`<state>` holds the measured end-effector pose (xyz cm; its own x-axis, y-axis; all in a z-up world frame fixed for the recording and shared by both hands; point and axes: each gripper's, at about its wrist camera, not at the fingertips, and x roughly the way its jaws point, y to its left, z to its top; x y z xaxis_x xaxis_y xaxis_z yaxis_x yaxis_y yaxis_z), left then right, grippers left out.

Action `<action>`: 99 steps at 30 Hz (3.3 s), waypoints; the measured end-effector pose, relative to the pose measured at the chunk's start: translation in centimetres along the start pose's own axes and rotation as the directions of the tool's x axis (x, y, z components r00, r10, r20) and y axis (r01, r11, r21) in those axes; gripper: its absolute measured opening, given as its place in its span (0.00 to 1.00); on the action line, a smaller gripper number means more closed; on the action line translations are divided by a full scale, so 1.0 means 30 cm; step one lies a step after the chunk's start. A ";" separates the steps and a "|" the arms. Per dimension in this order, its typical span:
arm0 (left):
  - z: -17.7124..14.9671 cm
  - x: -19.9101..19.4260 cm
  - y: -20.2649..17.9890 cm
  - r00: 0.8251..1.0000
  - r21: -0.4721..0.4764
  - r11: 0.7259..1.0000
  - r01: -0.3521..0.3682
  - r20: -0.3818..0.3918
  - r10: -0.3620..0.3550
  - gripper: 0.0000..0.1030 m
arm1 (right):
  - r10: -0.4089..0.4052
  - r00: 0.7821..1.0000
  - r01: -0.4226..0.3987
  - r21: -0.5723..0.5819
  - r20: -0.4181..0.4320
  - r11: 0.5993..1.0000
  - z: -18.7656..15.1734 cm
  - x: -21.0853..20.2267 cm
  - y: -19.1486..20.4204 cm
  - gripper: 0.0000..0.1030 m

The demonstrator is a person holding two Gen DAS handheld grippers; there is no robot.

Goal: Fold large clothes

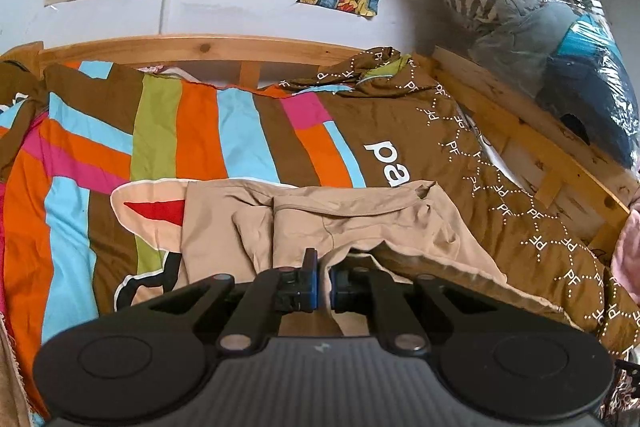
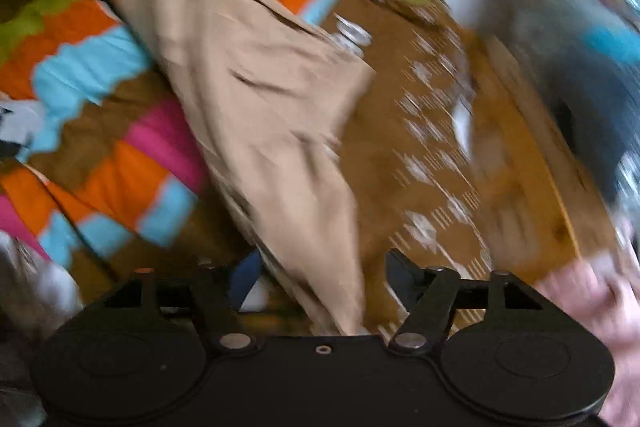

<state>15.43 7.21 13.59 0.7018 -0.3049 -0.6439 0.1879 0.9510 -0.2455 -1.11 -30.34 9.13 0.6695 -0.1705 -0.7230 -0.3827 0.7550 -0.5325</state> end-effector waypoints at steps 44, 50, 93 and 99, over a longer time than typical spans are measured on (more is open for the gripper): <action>-0.152 -0.247 0.118 0.998 0.148 0.988 -0.033 -0.050 0.041 0.03 | 0.076 0.949 -0.038 -0.127 0.306 0.991 0.213 -0.133 0.047 0.02; 0.058 0.091 0.157 0.988 0.173 0.980 -0.100 -0.101 0.119 0.04 | 0.065 0.958 -0.050 -0.059 0.281 0.997 0.407 0.104 -0.065 0.03; -0.327 0.190 0.549 0.987 -0.327 0.938 -0.116 -0.142 0.072 0.26 | 0.363 0.837 -0.504 0.321 0.409 0.802 0.166 0.424 -0.030 0.43; -0.331 0.155 0.537 0.989 -0.347 0.931 -0.117 -0.121 0.079 0.22 | 0.320 0.830 -0.533 0.483 0.457 0.695 0.126 0.446 -0.108 0.03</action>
<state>14.91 20.61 -0.57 0.6260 -0.2326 -0.7443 -0.1455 0.9029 -0.4046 11.52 -32.68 2.84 0.7241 0.3893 -0.5693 -0.3158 0.9210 0.2282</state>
